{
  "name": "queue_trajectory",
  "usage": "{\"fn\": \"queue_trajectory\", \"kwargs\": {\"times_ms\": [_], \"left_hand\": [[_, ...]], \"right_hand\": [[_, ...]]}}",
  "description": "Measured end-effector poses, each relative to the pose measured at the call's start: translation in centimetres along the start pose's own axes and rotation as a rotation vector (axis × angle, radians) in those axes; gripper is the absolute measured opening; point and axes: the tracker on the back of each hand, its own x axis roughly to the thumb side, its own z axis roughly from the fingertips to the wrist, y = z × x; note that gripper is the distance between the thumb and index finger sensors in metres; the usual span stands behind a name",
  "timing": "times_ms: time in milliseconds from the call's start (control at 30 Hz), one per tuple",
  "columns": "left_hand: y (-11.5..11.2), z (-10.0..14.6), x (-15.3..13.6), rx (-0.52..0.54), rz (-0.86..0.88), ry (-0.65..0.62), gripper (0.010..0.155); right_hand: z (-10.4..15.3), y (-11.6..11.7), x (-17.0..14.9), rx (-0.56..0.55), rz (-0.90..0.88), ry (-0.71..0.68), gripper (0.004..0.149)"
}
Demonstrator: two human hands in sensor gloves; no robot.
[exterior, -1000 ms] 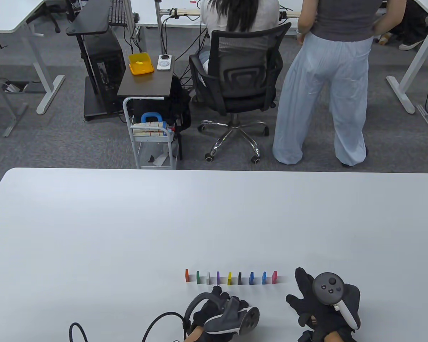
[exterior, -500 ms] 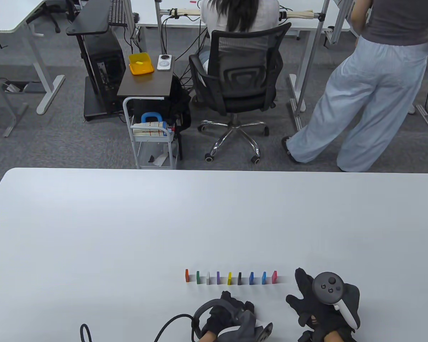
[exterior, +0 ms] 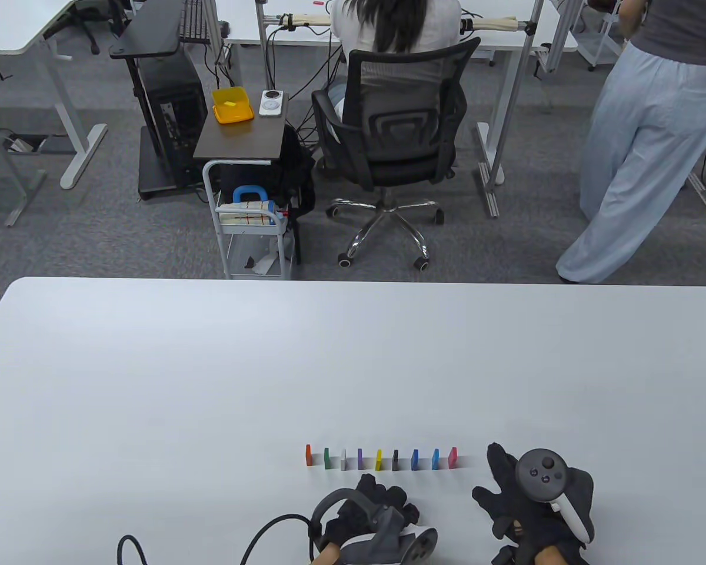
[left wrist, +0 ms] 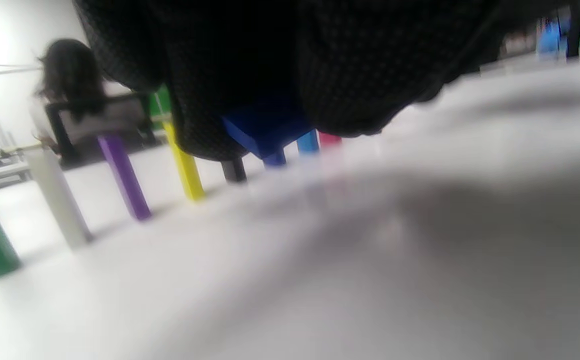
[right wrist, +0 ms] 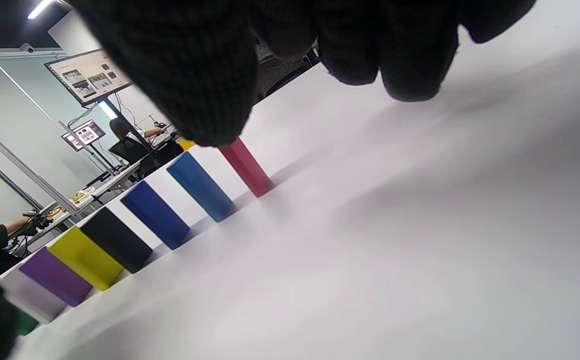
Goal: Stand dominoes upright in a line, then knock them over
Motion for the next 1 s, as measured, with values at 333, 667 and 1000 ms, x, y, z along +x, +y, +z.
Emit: {"fn": "queue_trajectory", "kwargs": {"times_ms": [333,667,1000], "left_hand": [[2.6,4.3,-10.9,0.299,0.33,0.346,0.047],[-0.8,5.4,-16.2,0.214,0.464,0.542,0.044],[-5.2,4.4,-18.2,0.02,0.537,0.621,0.063]], "right_hand": [[0.1,0.1,0.1,-0.001,0.006,-0.002,0.081],[0.1,0.1,0.0,0.0,0.007,0.0,0.08],[0.0,0.1,-0.3,-0.001,-0.003,0.013,0.078]]}}
